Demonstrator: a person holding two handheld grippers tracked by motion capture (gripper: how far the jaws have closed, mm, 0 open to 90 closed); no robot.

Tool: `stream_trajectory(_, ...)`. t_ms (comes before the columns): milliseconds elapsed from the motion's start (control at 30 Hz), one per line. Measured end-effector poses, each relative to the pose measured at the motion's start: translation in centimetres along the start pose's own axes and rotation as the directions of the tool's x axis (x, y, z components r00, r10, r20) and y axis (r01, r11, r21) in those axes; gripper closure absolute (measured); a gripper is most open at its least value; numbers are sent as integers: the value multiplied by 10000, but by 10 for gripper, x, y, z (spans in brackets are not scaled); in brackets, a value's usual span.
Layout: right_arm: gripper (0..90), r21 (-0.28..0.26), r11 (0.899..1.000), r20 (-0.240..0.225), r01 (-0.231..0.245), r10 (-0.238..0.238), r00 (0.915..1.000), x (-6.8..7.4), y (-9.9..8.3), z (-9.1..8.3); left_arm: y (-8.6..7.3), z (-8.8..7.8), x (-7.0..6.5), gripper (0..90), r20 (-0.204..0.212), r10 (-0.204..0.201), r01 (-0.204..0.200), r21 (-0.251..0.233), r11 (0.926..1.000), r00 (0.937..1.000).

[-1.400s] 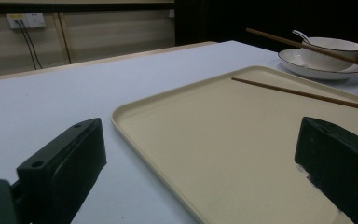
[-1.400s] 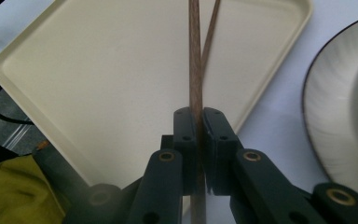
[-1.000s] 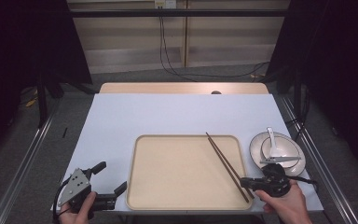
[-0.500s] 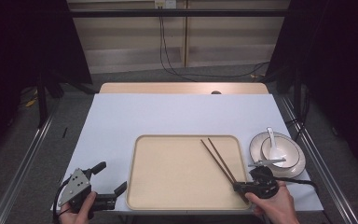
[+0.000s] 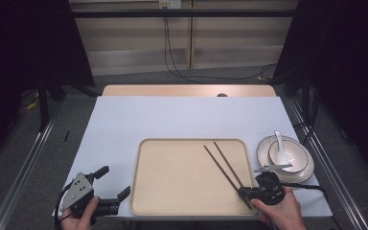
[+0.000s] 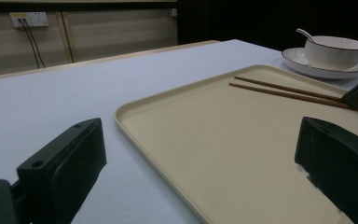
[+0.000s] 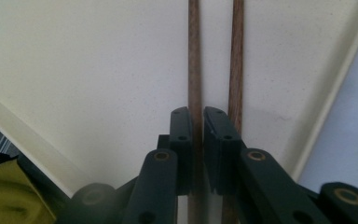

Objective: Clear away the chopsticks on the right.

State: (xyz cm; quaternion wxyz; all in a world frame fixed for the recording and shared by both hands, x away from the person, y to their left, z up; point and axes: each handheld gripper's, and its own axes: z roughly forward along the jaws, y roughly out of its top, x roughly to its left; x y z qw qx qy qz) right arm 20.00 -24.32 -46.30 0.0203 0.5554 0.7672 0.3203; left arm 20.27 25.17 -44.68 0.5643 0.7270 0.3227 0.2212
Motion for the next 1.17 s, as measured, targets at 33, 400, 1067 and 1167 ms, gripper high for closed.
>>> stream_trajectory(33,801,2,10000,-16,30,-30,10000,0,0,0,0,0,0,20,0,0,0,0,10000,10000)
stream_trajectory(400,463,-1123,9820,-363,1518,-1568,9870,-5,2,-16,0,0,0,20,25,-30,30,-34,10000,10000)
stream_trajectory(1067,91,-4052,8624,786,3033,-2977,9514,-54,-20,-77,-1,-3,0,19,-41,-170,170,-65,9998,9998)
stream_trajectory(1167,76,-4226,8607,596,2839,-2862,9563,-59,-26,-77,-1,-2,0,20,-20,-156,156,-14,9999,9999)
